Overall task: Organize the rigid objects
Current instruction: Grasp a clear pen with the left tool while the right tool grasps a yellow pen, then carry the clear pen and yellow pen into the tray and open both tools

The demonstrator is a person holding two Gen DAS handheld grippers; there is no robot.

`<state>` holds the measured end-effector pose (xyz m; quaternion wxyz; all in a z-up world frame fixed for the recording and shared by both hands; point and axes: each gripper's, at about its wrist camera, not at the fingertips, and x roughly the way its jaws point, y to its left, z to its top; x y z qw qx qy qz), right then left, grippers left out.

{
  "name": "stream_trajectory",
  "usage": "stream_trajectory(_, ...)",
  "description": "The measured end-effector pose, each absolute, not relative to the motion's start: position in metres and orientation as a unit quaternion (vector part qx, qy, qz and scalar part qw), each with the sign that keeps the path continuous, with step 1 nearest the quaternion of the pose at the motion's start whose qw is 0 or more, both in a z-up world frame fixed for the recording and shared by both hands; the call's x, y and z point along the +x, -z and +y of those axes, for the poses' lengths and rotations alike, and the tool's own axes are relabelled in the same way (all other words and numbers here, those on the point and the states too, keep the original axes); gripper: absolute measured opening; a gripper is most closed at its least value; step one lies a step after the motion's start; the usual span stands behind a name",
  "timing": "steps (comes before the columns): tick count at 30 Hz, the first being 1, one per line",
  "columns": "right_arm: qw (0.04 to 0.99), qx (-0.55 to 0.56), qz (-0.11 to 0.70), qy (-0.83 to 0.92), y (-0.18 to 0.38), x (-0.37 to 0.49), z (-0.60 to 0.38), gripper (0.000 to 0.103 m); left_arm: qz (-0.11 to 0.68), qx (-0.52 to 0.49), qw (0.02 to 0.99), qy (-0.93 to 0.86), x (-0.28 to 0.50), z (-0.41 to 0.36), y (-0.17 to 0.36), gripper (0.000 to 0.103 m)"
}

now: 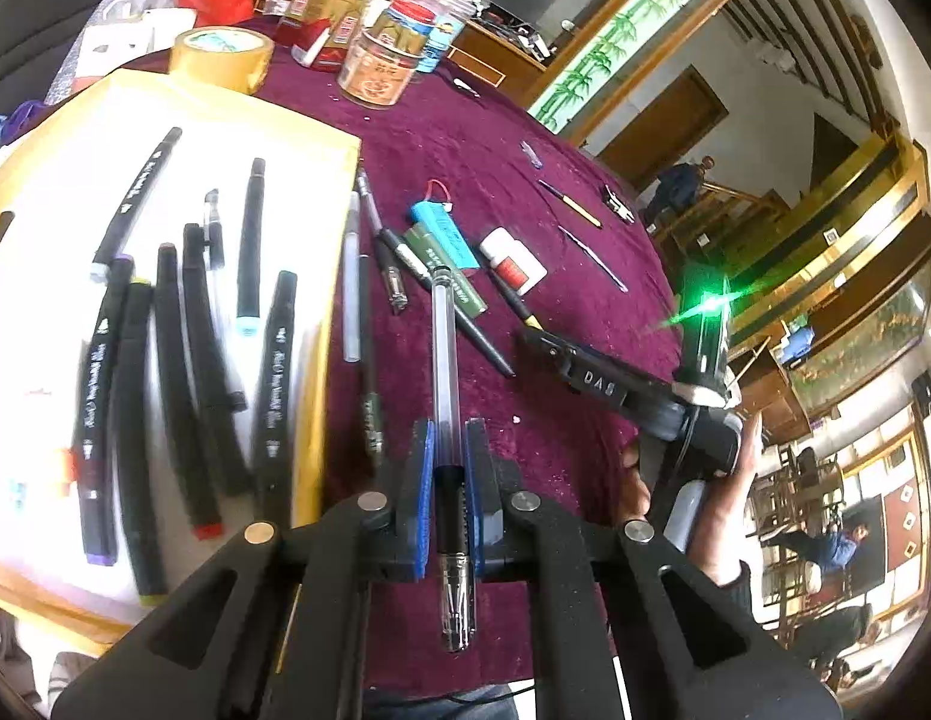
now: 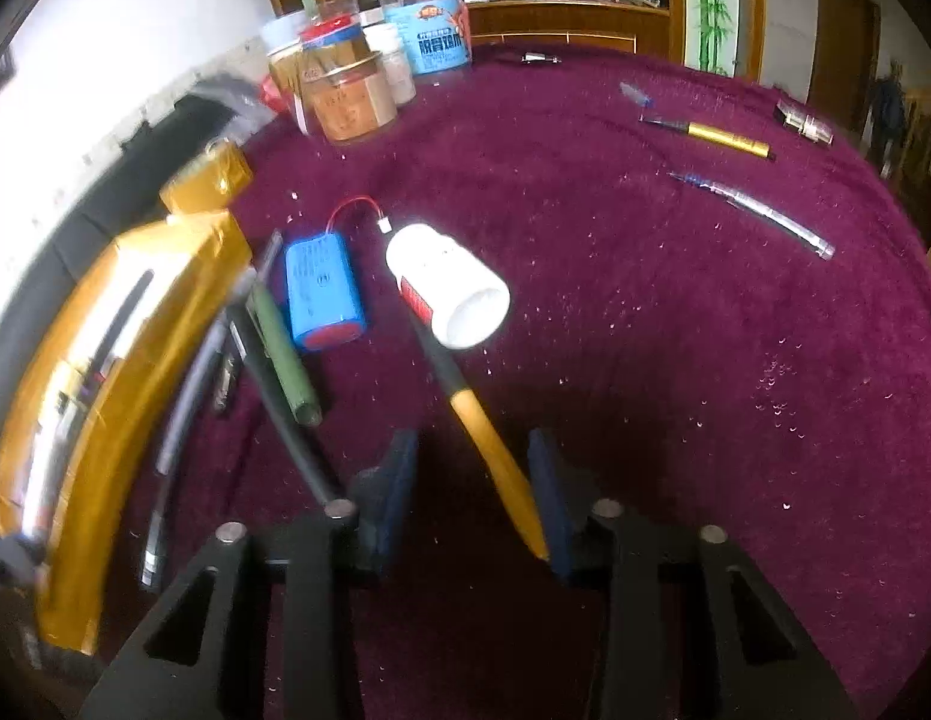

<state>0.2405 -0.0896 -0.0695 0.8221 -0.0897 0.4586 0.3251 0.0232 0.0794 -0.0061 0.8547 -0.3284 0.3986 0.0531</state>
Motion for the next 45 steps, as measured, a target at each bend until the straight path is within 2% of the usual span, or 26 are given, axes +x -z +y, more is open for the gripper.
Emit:
stream_trajectory(1,0.822,-0.094,0.459,-0.325,0.069,0.236,-0.09,0.012,0.4,-0.329,0.854,-0.054,0.022,0.08,0.006,0.007)
stream_trajectory(2,0.818,-0.095,0.461,-0.332,0.069,0.231,-0.09,0.01,0.399,-0.329,0.854,-0.054,0.02,0.08,0.006,0.007)
stream_trajectory(6,0.817,-0.123,0.448,-0.342,0.068,0.206,-0.092,0.01,0.394,-0.329,0.856,-0.056,0.019,0.078,0.004,0.007)
stream_trajectory(13,0.83,-0.106,0.438,-0.33,0.069,0.155,-0.118,0.01,0.389,-0.329,0.858,-0.068,0.011,0.084,0.003,0.007)
stream_trajectory(22,0.833,-0.001,0.419,-0.361,0.044,0.126,-0.128,0.01,0.389,-0.332,0.856,-0.082,0.002,0.099,0.001,0.007)
stream_trajectory(35,0.796,0.036,0.375,-0.474,0.005,0.08,-0.06,0.01,0.366,-0.335,0.858,-0.13,-0.03,0.147,-0.013,0.007)
stream_trajectory(40,0.783,0.026,0.379,-0.493,0.005,0.08,-0.02,0.01,0.365,-0.297,0.861,-0.192,-0.034,0.18,-0.027,0.007)
stream_trajectory(45,0.772,0.009,0.397,-0.496,0.015,0.084,0.012,0.01,0.375,-0.29,0.857,-0.201,-0.028,0.204,-0.018,0.007)
